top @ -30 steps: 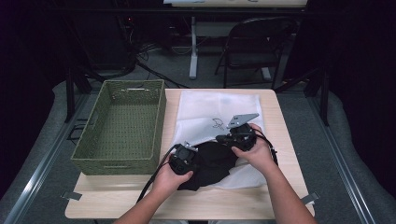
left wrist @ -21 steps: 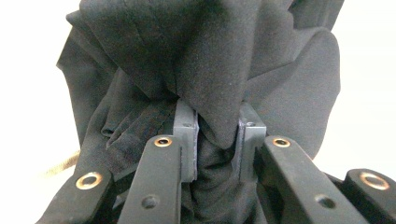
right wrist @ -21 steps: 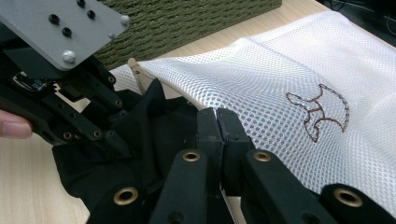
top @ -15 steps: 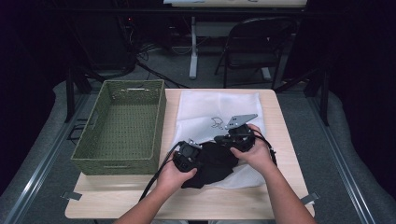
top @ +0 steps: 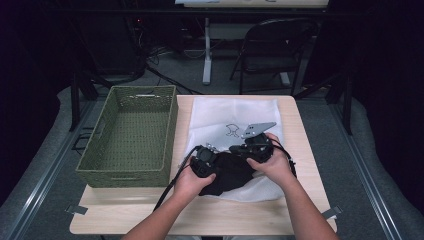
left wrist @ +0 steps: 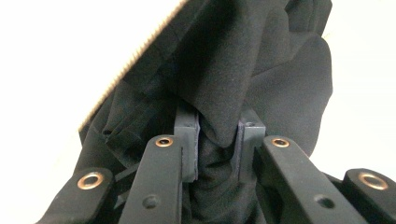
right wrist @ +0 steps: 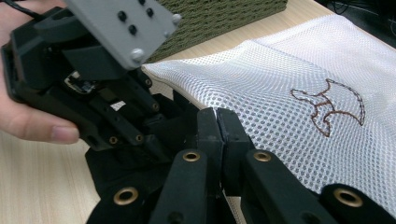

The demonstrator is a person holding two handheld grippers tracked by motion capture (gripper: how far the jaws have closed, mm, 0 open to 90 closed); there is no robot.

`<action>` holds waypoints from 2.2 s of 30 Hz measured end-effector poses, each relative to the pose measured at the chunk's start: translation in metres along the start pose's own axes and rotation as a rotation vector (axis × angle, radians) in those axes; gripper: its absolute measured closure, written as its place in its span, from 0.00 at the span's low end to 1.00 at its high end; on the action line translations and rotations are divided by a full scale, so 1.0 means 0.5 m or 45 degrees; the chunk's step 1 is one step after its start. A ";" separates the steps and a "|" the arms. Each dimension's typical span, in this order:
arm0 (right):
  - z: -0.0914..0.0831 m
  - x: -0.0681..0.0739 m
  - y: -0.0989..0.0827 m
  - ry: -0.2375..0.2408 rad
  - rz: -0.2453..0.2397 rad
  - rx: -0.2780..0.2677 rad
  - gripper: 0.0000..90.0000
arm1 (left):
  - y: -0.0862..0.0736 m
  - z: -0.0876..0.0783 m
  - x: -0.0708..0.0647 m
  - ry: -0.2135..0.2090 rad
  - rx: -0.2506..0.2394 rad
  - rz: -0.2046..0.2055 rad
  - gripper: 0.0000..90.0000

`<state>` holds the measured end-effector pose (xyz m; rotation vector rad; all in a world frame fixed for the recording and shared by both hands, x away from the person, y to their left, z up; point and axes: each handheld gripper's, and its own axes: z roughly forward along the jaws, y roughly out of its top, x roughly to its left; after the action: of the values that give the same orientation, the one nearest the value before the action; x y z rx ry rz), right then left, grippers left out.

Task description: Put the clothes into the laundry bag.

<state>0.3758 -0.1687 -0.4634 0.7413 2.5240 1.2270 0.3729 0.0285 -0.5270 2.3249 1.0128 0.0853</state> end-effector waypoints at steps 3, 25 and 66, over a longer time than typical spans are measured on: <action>0.000 0.000 0.000 0.001 0.000 -0.002 0.99 | 0.006 0.004 0.001 0.003 -0.006 -0.012 0.85; 0.003 0.003 0.001 0.006 0.001 -0.006 0.99 | 0.033 0.028 0.009 0.035 -0.083 -0.091 0.85; 0.005 -0.008 -0.007 -0.005 0.025 -0.002 0.99 | -0.060 -0.076 -0.004 0.018 -0.131 -0.014 0.53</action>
<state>0.3789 -0.1712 -0.4678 0.7691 2.5182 1.2317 0.3414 0.0619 -0.5120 2.2284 1.0049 0.1464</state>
